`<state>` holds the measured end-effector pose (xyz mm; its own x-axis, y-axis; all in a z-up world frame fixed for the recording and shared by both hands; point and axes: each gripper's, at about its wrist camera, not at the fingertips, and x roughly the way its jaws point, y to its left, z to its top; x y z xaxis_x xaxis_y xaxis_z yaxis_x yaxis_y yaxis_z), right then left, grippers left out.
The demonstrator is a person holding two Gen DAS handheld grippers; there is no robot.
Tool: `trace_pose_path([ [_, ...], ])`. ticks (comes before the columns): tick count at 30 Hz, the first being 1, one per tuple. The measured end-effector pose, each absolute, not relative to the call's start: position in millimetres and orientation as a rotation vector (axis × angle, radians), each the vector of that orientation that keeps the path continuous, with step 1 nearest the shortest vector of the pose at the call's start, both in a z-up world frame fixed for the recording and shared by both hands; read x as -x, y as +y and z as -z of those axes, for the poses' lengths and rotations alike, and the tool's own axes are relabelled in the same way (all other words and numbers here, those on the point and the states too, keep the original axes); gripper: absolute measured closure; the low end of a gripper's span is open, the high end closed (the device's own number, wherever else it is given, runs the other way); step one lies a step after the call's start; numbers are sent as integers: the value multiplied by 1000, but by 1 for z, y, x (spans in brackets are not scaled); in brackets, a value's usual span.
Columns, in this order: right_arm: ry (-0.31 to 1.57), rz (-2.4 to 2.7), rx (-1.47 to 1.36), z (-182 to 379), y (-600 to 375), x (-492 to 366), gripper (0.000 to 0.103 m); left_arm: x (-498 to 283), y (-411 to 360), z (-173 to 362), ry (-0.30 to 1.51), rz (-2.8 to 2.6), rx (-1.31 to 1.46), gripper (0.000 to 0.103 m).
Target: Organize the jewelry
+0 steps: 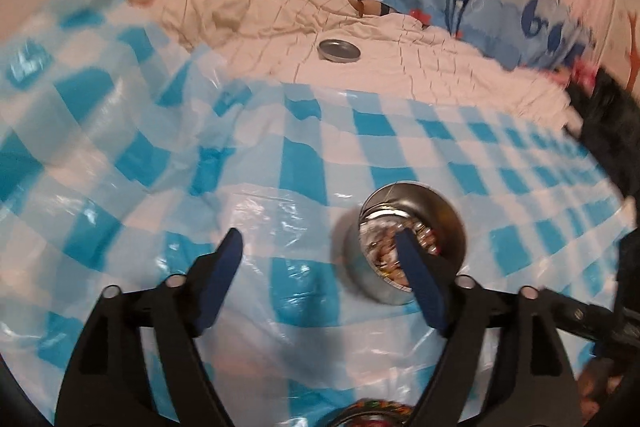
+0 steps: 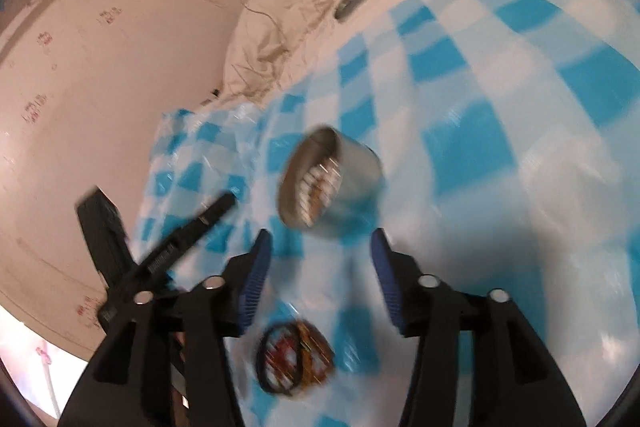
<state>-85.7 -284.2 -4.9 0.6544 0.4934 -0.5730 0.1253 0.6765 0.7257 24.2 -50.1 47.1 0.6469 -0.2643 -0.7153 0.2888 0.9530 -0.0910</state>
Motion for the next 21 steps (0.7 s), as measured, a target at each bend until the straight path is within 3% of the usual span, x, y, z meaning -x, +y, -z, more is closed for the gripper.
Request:
trace_pose_path([
  [8,892,-233,-801,16,-272,82,46,-7,-61,-53,736,259,-174,15],
  [11,896,-228,-794,18,-270,82,39,-6,-62,-55,732,259,-176,14],
  [21,919,-234,-772,20,-263,81,34,-3,-67,-56,717,251,-209,12],
])
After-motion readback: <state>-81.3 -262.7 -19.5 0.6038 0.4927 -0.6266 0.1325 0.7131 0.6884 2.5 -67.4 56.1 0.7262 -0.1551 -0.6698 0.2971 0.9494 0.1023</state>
